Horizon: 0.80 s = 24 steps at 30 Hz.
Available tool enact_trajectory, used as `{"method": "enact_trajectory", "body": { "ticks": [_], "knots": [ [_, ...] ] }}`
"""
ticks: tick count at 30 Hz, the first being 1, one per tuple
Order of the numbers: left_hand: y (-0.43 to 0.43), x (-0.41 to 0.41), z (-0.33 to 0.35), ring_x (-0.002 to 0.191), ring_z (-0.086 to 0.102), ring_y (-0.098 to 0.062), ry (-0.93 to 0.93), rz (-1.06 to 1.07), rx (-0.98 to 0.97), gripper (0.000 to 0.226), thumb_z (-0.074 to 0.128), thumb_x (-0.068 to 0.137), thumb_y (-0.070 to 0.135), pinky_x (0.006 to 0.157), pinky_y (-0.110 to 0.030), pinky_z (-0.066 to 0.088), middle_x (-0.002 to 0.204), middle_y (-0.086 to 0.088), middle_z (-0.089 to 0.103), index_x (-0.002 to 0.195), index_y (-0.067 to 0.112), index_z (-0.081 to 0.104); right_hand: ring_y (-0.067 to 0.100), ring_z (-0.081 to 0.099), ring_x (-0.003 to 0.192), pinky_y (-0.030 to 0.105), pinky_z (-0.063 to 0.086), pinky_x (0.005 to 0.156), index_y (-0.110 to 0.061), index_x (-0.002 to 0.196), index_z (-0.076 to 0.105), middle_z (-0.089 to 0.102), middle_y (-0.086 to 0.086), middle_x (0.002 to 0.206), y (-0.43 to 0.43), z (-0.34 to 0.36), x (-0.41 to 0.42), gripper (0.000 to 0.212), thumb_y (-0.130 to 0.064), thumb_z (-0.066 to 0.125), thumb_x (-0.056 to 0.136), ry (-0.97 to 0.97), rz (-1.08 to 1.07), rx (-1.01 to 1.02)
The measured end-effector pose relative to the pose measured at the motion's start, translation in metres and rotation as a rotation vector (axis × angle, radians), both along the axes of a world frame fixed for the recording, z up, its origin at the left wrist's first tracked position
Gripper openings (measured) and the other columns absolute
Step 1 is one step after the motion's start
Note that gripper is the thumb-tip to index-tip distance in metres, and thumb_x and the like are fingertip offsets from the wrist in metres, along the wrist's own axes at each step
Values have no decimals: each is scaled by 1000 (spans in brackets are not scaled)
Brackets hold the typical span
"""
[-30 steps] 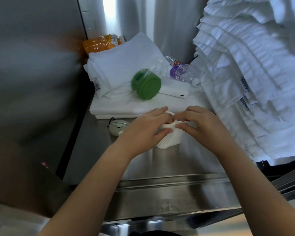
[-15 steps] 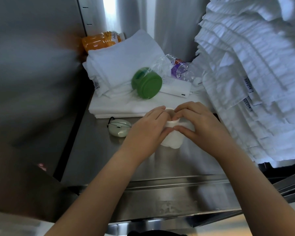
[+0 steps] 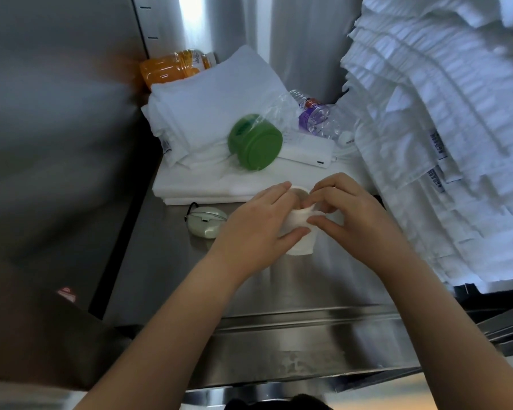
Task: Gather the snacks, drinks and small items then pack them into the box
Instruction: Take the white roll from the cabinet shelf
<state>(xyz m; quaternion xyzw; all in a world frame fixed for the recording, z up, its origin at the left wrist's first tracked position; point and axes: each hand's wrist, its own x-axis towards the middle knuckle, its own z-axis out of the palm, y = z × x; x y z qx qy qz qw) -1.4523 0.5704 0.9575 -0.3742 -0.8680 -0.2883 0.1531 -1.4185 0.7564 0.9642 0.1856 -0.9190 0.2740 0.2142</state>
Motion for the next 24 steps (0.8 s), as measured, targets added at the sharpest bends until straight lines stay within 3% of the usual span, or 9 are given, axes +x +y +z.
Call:
{"method": "enact_trajectory", "body": {
  "ticks": [2, 7, 13, 17, 24],
  "knots": [
    [1, 0, 1, 122, 48, -17, 1, 21, 7, 36, 71, 80, 33, 90, -24, 36, 128, -5, 57, 110, 16, 60, -8, 52, 83, 14, 46, 77, -16, 100, 66, 50, -8, 102, 3, 2, -2, 24, -6, 72, 80, 6, 19, 3],
    [2, 0, 0, 121, 49, -18, -14, 31, 19, 30, 69, 81, 24, 88, -27, 40, 133, -4, 54, 108, 18, 59, 3, 58, 85, 33, 53, 77, -14, 102, 69, 52, -7, 104, 11, 4, -9, 22, -10, 72, 81, 23, 92, 46],
    [4, 3, -4, 130, 34, -6, 27, 53, 23, 27, 68, 81, 21, 87, -18, 35, 129, 0, 56, 106, 17, 57, 14, 55, 104, 26, 42, 93, -20, 99, 70, 54, -9, 114, 11, -1, -14, 21, -14, 74, 79, 58, 106, 15],
    [13, 6, -8, 139, 27, -10, 0, 120, -60, 45, 72, 78, 35, 97, -26, 37, 130, 4, 54, 113, 15, 54, 12, 53, 107, 21, 38, 95, -21, 98, 70, 60, -8, 114, 14, 1, -16, 22, -12, 74, 78, 22, 149, -1],
    [14, 3, -10, 140, 28, -19, 54, 102, -87, 42, 76, 76, 25, 116, -32, 16, 122, 4, 57, 111, 12, 56, 12, 55, 92, 26, 44, 83, -18, 93, 75, 61, -7, 95, 18, 10, -17, 13, -16, 73, 80, -18, 172, -26]
  ]
}}
